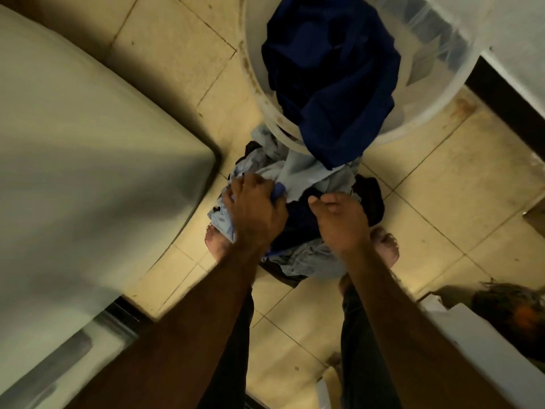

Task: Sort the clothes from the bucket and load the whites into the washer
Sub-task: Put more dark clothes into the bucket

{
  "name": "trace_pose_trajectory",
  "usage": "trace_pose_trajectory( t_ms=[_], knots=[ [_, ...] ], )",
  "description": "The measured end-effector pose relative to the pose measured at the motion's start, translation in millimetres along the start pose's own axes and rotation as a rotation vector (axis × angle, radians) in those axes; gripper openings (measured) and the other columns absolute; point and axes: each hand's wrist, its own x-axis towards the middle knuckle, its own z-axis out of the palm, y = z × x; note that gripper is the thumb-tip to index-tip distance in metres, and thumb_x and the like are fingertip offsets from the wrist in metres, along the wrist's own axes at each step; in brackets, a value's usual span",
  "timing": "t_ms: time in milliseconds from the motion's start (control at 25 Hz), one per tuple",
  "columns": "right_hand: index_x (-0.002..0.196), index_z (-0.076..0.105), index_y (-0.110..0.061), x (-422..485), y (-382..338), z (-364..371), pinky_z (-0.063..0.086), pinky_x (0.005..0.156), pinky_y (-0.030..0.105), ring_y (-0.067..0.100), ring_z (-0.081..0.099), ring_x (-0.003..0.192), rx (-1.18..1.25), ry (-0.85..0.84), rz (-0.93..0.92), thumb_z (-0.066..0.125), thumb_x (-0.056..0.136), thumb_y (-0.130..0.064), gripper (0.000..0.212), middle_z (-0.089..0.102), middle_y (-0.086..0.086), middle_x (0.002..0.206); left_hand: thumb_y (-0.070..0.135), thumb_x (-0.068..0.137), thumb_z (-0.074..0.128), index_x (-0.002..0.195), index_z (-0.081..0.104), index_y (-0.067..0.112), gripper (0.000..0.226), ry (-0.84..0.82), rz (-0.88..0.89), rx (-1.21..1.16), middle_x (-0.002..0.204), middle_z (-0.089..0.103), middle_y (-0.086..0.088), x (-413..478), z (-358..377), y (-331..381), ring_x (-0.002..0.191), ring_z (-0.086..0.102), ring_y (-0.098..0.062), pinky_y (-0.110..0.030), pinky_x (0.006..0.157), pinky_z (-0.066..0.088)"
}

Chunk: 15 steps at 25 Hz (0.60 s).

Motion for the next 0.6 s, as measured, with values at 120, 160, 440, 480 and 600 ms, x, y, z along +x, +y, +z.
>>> trace_pose_trajectory(
  t_ms=[120,160,440,480,600],
  knots=[
    [0.123,0.063,-0.013,1.0,-19.7,4.4,0.053,0.099,0.041,0.019,0.066,0.109,0.007,0.043,-0.03,0.066,0.093,-0.048,0.046,0.072,0.003,0.117,0.038,0.094,0.058,0.119,0.067,0.021,0.031,0.149,0.17,-0.123,0.145,0.054,-0.005,-41.0,-12.9,1.6,0.144,0.038,-0.03,-0.058,0.118,0.025],
    [0.132,0.057,-0.017,-1.3,-26.1,5.7,0.052,0.102,0.039,0.018,0.064,0.115,0.116,0.059,-0.047,0.069,0.092,-0.046,0.052,0.068,0.002,0.128,0.033,0.095,0.058,0.121,0.065,0.019,0.031,0.155,0.207,-0.203,0.144,0.056,-0.006,-53.7,-16.3,4.1,0.144,0.039,-0.029,-0.058,0.119,0.025],
    [0.145,0.047,-0.013,1.7,-32.7,-6.3,0.049,0.078,0.016,0.023,0.061,0.114,0.42,-0.012,0.096,0.082,0.08,-0.011,0.074,0.061,0.008,0.134,0.044,0.097,0.052,0.105,0.063,0.019,0.028,0.088,0.241,-0.477,0.104,0.064,0.002,-98.4,-24.5,30.1,0.1,0.059,-0.014,-0.046,0.09,0.05],
    [0.131,0.058,-0.013,0.4,-32.5,-9.6,0.048,0.069,0.012,0.024,0.066,0.107,0.4,0.001,0.08,0.082,0.079,-0.007,0.058,0.067,0.007,0.122,0.049,0.096,0.053,0.107,0.064,0.018,0.035,0.116,0.276,-0.421,0.109,0.063,0.0,-101.6,-22.8,31.7,0.103,0.058,-0.014,-0.044,0.09,0.051],
    [0.108,0.067,-0.018,-15.6,-35.1,-24.0,0.055,0.064,0.017,0.019,0.071,0.089,0.364,-0.014,0.045,0.076,0.079,-0.001,0.035,0.074,0.005,0.105,0.063,0.089,0.056,0.13,0.053,0.021,0.059,0.105,0.254,-0.681,0.139,0.052,-0.005,-100.7,-26.3,28.7,0.128,0.053,-0.019,-0.038,0.099,0.05]
  ],
)
